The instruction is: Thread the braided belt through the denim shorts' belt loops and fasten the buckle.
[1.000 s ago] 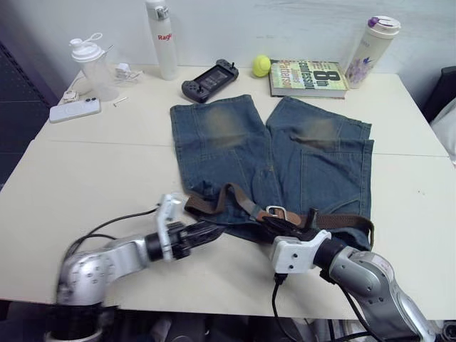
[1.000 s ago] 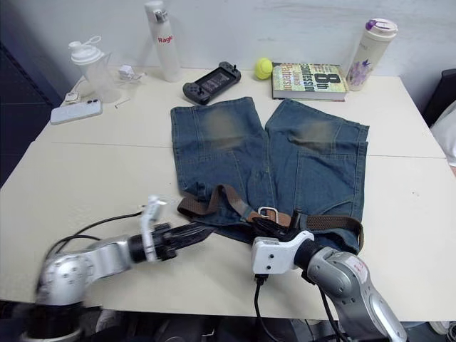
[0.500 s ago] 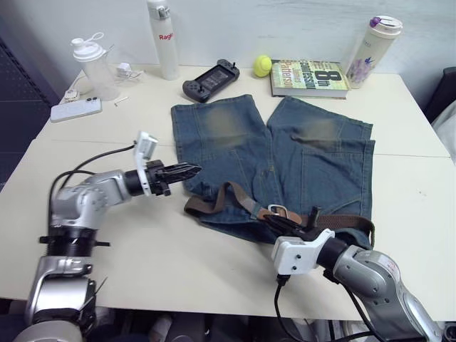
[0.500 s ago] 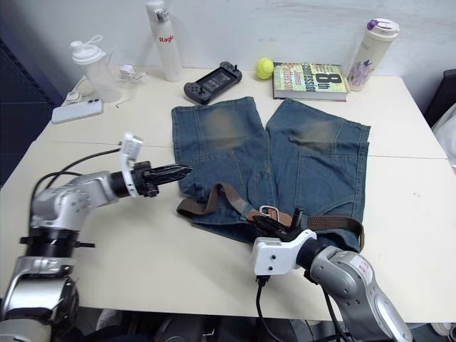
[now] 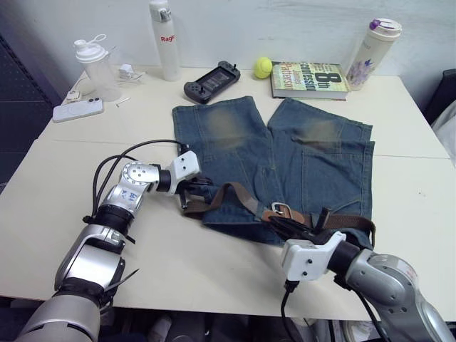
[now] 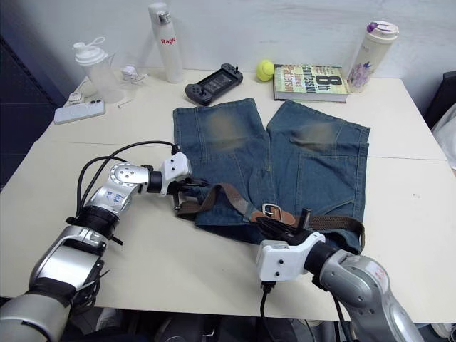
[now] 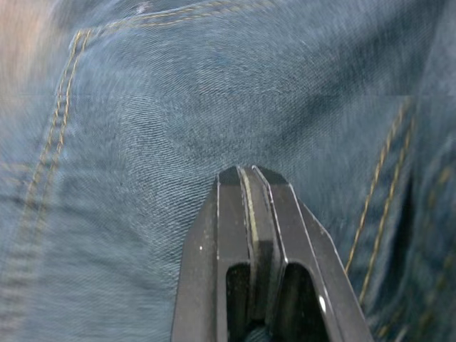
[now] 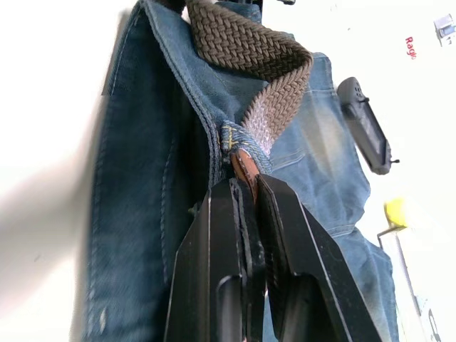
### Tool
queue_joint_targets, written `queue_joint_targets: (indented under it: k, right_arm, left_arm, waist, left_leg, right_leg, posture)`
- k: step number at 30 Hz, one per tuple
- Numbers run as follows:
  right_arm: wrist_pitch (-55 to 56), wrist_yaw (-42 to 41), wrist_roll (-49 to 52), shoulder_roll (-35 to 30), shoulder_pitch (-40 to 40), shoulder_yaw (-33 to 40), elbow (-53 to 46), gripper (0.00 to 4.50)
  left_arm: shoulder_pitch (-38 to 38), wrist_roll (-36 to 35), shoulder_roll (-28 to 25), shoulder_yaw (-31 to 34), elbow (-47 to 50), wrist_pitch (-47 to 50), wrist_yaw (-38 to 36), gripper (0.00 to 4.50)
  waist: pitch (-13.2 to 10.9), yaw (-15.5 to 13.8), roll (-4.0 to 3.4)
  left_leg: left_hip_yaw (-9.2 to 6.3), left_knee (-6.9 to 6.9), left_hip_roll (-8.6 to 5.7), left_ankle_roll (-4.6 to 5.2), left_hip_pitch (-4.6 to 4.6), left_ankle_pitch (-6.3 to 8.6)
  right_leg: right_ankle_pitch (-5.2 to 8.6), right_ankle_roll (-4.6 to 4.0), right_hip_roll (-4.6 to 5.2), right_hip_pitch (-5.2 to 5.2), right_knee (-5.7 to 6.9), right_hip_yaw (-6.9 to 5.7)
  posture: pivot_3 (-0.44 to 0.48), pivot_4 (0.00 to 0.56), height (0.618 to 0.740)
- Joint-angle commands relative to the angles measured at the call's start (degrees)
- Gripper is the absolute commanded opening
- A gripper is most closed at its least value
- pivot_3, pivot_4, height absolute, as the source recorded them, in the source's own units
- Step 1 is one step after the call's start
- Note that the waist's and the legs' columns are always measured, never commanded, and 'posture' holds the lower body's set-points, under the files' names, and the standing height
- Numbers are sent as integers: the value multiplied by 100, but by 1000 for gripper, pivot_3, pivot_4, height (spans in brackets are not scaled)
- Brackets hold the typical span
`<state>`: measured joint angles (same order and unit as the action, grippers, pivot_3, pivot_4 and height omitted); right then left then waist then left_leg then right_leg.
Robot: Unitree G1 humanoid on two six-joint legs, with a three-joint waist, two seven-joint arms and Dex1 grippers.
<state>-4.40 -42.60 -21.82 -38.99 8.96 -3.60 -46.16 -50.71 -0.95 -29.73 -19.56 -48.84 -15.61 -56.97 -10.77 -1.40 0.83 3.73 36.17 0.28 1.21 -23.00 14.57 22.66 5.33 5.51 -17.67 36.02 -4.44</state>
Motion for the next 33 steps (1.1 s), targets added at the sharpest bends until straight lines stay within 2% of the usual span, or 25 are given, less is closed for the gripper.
queue_joint_targets:
  k: [1, 7, 12, 18, 28, 33]
  right_arm:
    - [-31, -302, 481, -303, 127, 772, -406, 0]
    - [-8, -631, 1039, -694, 369, 1783, -250, 0]
    - [-45, -833, 1316, -897, 521, 2334, -71, 0]
    - [-399, -1192, 1610, -1161, 728, 2996, 258, 0]
    - [-569, -1727, 2750, -1473, 536, 3964, 589, 0]
    - [-1376, -1552, 3444, -1530, 40, 4332, 689, 0]
  left_arm:
    - [255, 838, -196, -365, -842, -513, 92, 67]
    - [348, 1011, -149, -399, -1094, -982, 82, 67]
    - [462, 1092, -129, -387, -1142, -1161, 60, 67]
    - [533, 1233, -178, -412, -1169, -1399, 107, 67]
    - [625, 1351, -211, -431, -1204, -1589, 159, 67]
    - [653, 1389, -211, -449, -1194, -1675, 204, 67]
  waist:
    - [19, 1, 5]
    - [73, 1, 2]
    - [113, 36, -7]
    - [127, 37, -3]
    - [152, 130, -24]
    - [162, 148, -33]
  left_leg:
    - [-1, -1, 1, 2, 2, 1]
    - [-1, 2, 0, 15, 7, 8]
    - [16, -11, 6, 17, 63, 14]
    - [21, -9, 7, 24, 65, 28]
    - [23, -10, 12, 31, 81, 38]
    - [22, -9, 16, 32, 82, 40]
  right_leg:
    - [0, 0, 0, 3, 1, 0]
    - [0, 1, 5, 15, 0, -4]
    - [3, 4, 8, 47, -8, 5]
    - [4, 4, 11, 46, -7, 14]
    - [4, 4, 11, 67, -19, 15]
    - [4, 4, 11, 68, -22, 16]
  posture:
    - [0, 150, 740]
    - [0, 150, 740]
    - [0, 150, 740]
    - [0, 150, 740]
    - [0, 150, 740]
    - [0, 150, 740]
